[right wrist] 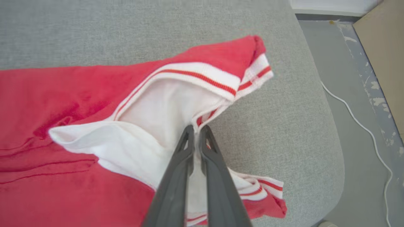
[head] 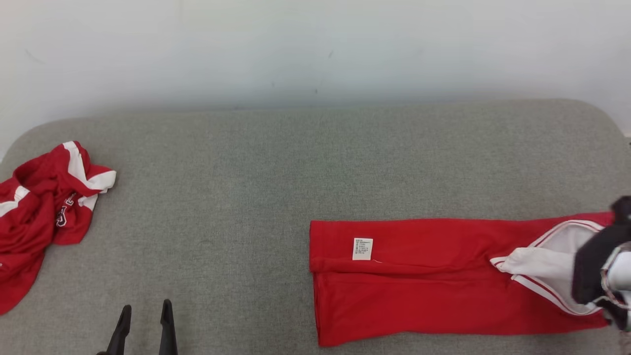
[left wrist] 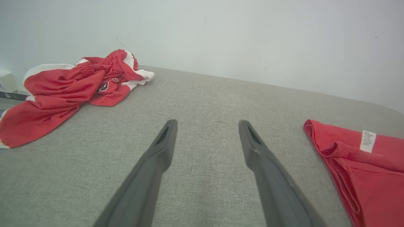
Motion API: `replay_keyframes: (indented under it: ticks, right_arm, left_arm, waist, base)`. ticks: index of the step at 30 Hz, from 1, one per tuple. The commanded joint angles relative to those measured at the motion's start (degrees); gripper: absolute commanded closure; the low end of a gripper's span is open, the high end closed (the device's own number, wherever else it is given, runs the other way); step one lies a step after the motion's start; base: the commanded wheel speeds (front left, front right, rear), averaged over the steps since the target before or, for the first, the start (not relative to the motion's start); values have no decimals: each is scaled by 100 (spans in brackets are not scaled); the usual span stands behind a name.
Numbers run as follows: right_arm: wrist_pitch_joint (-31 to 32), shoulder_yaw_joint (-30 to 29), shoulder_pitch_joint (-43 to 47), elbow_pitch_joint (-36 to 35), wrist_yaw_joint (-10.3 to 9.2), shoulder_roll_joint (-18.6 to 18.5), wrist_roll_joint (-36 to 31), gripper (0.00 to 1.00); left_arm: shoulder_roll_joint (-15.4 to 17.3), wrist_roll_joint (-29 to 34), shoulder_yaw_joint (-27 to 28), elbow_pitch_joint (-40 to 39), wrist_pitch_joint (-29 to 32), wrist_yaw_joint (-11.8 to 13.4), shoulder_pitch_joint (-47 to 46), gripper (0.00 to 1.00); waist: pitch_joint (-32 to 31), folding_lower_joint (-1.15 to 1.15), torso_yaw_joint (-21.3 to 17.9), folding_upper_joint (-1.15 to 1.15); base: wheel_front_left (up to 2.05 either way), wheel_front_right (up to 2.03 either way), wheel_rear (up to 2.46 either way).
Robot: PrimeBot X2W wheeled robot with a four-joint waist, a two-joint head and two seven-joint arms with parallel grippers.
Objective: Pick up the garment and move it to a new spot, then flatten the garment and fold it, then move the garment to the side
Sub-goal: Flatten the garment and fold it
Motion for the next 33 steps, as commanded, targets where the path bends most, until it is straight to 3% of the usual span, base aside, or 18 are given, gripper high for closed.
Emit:
replay_keyframes:
  ticks: [1, 8, 13, 22, 27, 33]
  right_arm:
    - [139, 226, 112, -222, -16, 57, 104, 100]
    - [873, 1804, 192, -1284, -16, 114, 635, 100]
    - [1045, 2752, -128, -1400, -16, 246, 993, 100]
    - [846, 3792, -887, -409, -16, 890, 1326, 100]
    - [564, 3949, -1203, 336, -16, 1333, 1427, 100]
    - [274, 4053, -1504, 960, -16, 1581, 1447, 100]
  left_arm:
    - [-1, -100, 1, 7, -4, 38, 84, 0]
    - [-2, -124, -33, -16, -4, 92, 270, 0]
    - [-2, -147, -108, -41, -4, 125, 261, 0]
    - [0, -70, -283, 8, -4, 43, 150, 0]
    - [0, -40, -370, 93, -4, -3, 73, 0]
    - [-1, -68, -447, 147, -4, -48, -82, 0]
  waist:
    - [-155, 0, -59, -1]
    - [-384, 0, -130, -1]
    - [-426, 0, -69, -1]
    - [-382, 0, 249, -1]
    - [-326, 0, 485, -1]
    - [-181, 0, 675, -1]
  base:
    - [0, 0, 0]
    - [0, 0, 0]
    - [0, 0, 0]
    - [0, 0, 0]
    - [0, 0, 0]
    - [0, 0, 0]
